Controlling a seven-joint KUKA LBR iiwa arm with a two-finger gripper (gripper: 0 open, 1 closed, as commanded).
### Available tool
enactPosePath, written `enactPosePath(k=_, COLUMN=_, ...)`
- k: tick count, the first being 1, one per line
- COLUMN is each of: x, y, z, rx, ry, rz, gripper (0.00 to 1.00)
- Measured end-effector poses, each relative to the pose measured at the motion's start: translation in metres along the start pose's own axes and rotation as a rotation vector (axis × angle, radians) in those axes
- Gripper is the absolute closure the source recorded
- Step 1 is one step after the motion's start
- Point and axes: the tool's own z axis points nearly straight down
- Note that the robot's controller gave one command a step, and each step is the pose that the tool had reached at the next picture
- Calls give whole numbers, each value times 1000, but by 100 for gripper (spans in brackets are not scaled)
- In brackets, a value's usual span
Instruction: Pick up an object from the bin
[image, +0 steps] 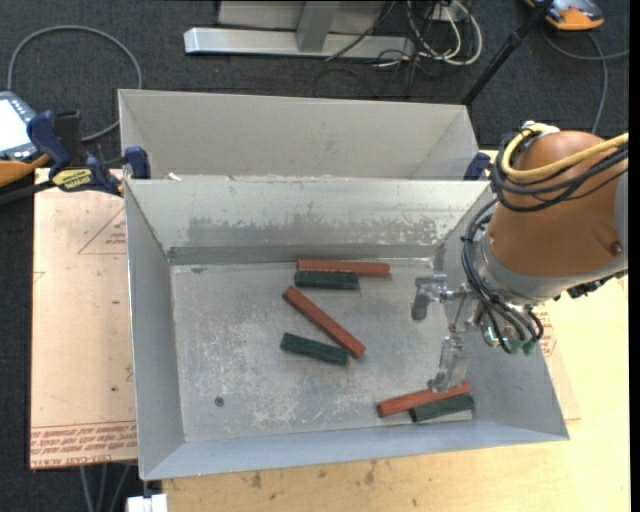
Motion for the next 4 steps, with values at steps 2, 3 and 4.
enactPosePath(k=2, x=5, y=40, z=172, rx=-2, ry=-7, rz=262, gripper=0)
enactPosePath(k=3, x=-16, y=-7, z=175, rx=-1, ry=-9, rz=408, gripper=0)
enactPosePath(k=4, x=-27, y=-24, z=175, rx=-2, ry=-9, rz=599, gripper=0)
